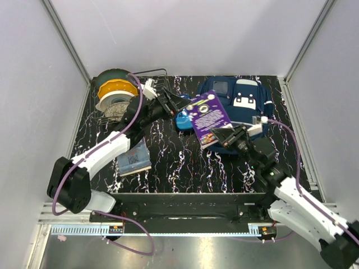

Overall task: Pack the student bag
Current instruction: Pick up the book from the center of the board, then place the book in the student bag.

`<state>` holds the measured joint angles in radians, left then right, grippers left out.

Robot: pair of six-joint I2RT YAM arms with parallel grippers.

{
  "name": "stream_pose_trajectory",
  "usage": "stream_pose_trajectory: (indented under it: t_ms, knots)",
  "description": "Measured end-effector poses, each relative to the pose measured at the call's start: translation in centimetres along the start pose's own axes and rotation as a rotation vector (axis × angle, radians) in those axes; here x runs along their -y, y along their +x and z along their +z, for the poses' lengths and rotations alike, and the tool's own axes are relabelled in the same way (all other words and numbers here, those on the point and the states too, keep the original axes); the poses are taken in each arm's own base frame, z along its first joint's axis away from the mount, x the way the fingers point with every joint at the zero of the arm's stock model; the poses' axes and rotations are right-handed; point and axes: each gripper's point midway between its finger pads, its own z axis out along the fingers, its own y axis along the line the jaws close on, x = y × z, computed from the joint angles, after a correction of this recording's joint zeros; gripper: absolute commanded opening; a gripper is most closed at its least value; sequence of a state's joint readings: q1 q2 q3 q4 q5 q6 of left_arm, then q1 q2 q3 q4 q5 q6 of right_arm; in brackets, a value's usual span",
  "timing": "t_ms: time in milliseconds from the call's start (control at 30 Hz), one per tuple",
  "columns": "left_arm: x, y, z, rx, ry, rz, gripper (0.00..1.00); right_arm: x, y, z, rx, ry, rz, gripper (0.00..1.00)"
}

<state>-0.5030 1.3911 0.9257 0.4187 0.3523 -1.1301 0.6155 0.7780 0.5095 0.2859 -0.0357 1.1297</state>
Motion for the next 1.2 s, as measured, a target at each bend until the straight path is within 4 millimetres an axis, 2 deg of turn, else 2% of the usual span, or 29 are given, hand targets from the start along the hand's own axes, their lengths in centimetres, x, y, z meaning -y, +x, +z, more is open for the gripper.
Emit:
stream_pose_trajectory:
  t_ms: [133,200,333,433,500,600,700,967,1067,1200]
  knots:
    - [-0.4,0.1,0.2,-0.008,-0.106,0.179,0.99,2.7,-3.9,-3.3,0.208,0.194,-0.012,0.00]
    - [-0.9,1.0,0.0,-0.033,-0.148,0.270,0.99,4.2,-5.8,-5.5,0.305,0.317,-0.025,0.00]
    - [-1.9,4.6,0.3,-0.175,-0.191,0.469,0.99,6.4,-8.6,-9.8,0.444,0.534,-0.044,0.00]
    - [-2.4,8.0,2.2,-0.314,-0.171,0.660,0.99,7.4,-10.0,-12.6,0.512,0.668,-0.060,0.00]
    - [-2.8,10.8,2.8,-0.394,-0.147,0.743,0.99,7.9,-10.7,-14.3,0.550,0.745,-0.075,0.00]
    - [-4.3,14.7,3.8,-0.524,-0.115,0.872,0.99,8.1,-11.7,-16.5,0.599,0.821,-0.099,0.00]
    - [-5.6,17.1,4.9,-0.611,-0.068,0.939,0.99,7.8,-12.5,-18.4,0.646,0.840,-0.111,0.00]
    - [-10.0,18.9,7.5,-0.700,-0.056,1.053,0.99,5.4,-13.9,-23.7,0.754,0.681,-0.040,0.00]
    - [-10.5,19.5,8.4,-0.715,-0.037,1.075,0.99,5.2,-13.8,-24.1,0.753,0.669,-0.032,0.00]
    - [-10.2,20.2,9.7,-0.706,-0.001,1.106,0.99,5.5,-13.2,-23.5,0.714,0.679,-0.022,0.00]
